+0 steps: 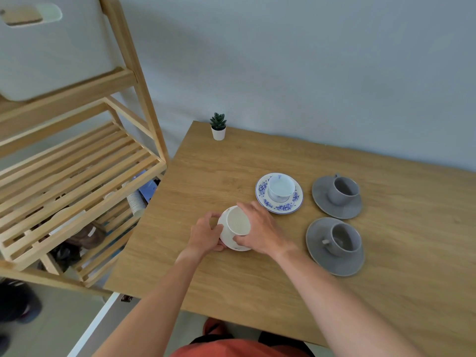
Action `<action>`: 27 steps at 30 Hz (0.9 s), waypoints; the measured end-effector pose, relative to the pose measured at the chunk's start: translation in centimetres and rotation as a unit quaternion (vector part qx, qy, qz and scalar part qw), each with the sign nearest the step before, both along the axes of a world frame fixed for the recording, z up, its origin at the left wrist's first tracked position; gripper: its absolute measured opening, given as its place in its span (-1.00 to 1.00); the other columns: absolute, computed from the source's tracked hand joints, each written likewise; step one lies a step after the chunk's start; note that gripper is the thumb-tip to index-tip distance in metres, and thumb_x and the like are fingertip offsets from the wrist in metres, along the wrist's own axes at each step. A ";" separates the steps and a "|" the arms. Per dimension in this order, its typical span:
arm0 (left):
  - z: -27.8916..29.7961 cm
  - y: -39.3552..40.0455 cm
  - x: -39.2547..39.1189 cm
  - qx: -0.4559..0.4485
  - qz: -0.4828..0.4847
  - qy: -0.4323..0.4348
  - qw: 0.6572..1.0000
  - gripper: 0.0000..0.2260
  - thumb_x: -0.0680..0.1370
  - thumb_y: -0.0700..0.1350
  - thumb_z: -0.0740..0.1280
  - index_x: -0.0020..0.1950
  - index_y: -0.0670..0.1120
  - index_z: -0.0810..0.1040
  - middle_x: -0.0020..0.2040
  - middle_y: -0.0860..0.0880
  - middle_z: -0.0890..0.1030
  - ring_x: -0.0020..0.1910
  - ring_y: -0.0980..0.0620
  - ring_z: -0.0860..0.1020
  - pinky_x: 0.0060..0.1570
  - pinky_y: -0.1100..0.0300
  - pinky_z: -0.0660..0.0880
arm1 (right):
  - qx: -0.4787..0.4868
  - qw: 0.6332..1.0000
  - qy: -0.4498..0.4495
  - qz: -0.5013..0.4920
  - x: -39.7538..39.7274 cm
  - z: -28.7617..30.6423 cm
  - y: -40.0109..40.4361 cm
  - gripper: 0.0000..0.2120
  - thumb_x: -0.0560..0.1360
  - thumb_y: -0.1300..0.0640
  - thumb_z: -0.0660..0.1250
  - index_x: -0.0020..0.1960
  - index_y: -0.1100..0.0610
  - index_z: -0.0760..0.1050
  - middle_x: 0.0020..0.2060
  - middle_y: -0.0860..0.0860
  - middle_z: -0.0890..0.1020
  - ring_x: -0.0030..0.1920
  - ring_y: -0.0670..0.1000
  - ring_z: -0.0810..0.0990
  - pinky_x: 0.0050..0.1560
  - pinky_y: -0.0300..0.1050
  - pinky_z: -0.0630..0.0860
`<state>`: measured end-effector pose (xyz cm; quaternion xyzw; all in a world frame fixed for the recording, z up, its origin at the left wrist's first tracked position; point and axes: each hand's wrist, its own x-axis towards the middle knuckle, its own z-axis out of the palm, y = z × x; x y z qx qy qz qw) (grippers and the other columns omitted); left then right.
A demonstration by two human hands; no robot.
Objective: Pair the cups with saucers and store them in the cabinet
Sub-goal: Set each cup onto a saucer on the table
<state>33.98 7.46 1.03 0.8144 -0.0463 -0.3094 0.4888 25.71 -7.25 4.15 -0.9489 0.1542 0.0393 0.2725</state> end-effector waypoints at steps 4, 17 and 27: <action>0.0 0.2 0.0 -0.020 -0.003 0.011 1.000 -0.73 0.55 -0.22 0.27 0.23 -0.03 0.50 -0.20 -0.19 0.69 -0.30 -0.10 0.69 -0.33 0.05 0.65 | 0.016 1.000 -0.015 -0.014 -0.4 -0.3 0.6 -0.06 0.32 -0.04 0.55 0.57 0.05 0.15 0.45 0.01 0.37 0.44 0.06 0.34 0.39 -0.03 0.33; -0.8 0.0 -0.2 0.047 -0.134 -0.147 0.979 -0.42 0.30 -0.10 0.40 0.32 0.09 0.42 0.14 0.05 0.59 0.11 -0.04 0.55 0.11 0.08 0.50 | 0.347 0.896 0.044 -0.274 -4.0 -1.3 -1.1 -0.25 0.30 0.33 0.25 0.48 -0.02 0.30 0.10 0.16 0.60 -0.02 0.08 0.64 0.03 0.03 0.61; -1.6 -1.0 -0.8 0.063 -0.145 -0.184 0.970 -0.20 0.23 0.20 0.55 0.40 0.12 0.34 0.24 0.01 0.50 0.29 -0.02 0.34 0.17 0.08 0.38 | 0.420 0.835 0.000 -0.355 -3.5 -2.5 0.5 -0.67 0.50 0.39 0.34 0.21 0.15 0.42 0.04 0.18 0.61 -0.23 0.17 0.71 -0.19 0.14 0.69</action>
